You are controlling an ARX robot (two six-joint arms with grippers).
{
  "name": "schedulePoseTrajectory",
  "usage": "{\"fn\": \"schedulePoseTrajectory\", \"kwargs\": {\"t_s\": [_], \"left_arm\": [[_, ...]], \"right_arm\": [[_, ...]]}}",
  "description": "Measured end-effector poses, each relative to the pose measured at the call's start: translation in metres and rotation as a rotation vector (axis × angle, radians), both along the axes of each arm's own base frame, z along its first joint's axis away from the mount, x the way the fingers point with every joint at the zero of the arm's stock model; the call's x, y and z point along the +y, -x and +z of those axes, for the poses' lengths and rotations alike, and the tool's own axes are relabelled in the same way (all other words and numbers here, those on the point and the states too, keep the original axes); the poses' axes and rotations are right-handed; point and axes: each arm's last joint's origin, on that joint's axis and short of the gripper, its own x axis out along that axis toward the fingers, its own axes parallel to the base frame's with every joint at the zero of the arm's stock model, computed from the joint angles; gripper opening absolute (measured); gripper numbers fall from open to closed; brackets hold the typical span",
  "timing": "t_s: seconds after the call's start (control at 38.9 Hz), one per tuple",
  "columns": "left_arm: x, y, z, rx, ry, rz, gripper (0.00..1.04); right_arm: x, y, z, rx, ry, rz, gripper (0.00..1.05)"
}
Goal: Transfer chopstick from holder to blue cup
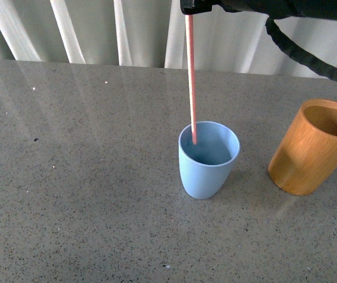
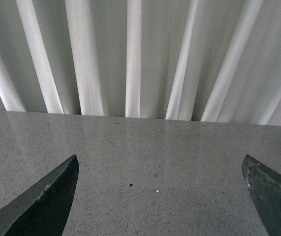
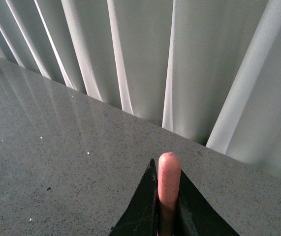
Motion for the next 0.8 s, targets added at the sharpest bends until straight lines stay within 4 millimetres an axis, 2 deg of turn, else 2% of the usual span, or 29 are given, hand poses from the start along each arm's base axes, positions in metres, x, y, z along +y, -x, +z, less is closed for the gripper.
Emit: {"fn": "schedulePoseTrajectory", "kwargs": {"t_s": [0.26, 0.33, 0.51, 0.64, 0.8], "left_arm": [[0.000, 0.000, 0.000, 0.000, 0.000, 0.000, 0.98], [0.000, 0.000, 0.000, 0.000, 0.000, 0.000, 0.98], [0.000, 0.000, 0.000, 0.000, 0.000, 0.000, 0.98], [0.000, 0.000, 0.000, 0.000, 0.000, 0.000, 0.98], [0.000, 0.000, 0.000, 0.000, 0.000, 0.000, 0.98]], "right_arm": [[0.003, 0.003, -0.031, 0.057, 0.040, -0.050, 0.03], [0.001, 0.004, -0.037, 0.072, 0.046, -0.095, 0.19], [-0.006, 0.008, -0.035, 0.088, 0.033, -0.148, 0.46], [-0.023, 0.016, -0.012, 0.056, 0.005, -0.199, 0.69], [-0.050, 0.028, 0.018, 0.006, -0.024, -0.266, 0.90]]}}
